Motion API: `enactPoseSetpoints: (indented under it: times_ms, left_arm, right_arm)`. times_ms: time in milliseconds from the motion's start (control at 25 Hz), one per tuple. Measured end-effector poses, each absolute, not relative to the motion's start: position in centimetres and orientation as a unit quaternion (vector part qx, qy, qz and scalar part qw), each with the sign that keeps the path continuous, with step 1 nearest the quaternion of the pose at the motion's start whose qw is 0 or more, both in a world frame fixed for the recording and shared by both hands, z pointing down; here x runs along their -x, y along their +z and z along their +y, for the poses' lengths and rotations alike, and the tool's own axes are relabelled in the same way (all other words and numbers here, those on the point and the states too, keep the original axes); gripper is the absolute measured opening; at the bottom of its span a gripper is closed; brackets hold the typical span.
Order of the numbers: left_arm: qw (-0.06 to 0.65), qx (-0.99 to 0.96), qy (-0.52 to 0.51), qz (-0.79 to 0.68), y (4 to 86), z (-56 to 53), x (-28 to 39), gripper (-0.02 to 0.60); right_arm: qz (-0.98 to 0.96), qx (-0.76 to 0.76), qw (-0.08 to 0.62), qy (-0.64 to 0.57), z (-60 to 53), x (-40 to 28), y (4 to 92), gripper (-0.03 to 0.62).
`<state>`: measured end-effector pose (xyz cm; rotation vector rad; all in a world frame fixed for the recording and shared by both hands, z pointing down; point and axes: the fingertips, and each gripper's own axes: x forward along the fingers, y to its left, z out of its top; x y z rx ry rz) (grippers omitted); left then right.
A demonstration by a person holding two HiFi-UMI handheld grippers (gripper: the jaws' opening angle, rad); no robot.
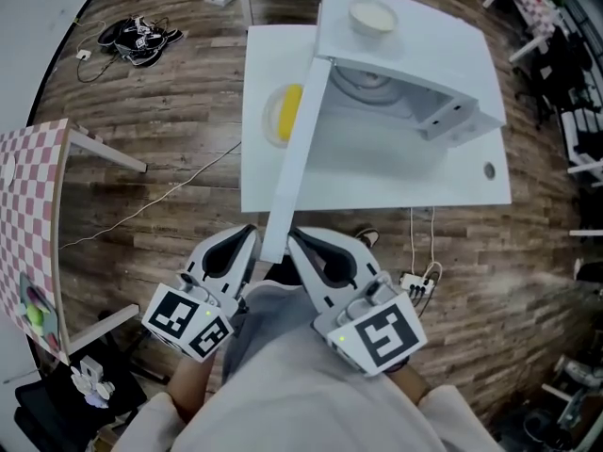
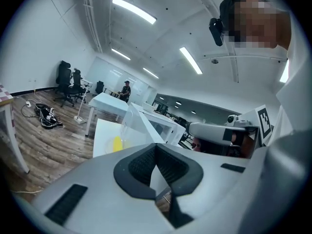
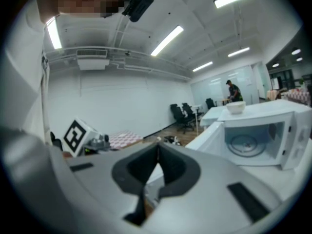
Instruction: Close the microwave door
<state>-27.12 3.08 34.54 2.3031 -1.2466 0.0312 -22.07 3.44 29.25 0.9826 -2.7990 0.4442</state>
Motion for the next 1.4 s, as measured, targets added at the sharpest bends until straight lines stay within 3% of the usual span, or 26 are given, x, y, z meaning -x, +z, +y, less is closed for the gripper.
enactPoseSetpoints:
  times_ms: [1400]
  left_arm:
    - [0.279,-0.872,0.041,-0.400,36.5,0.0,21.3,0.018]
  right_arm:
    - [-0.908,-0.379,0.067,0.168,1.1,16.1,30.2,0.023]
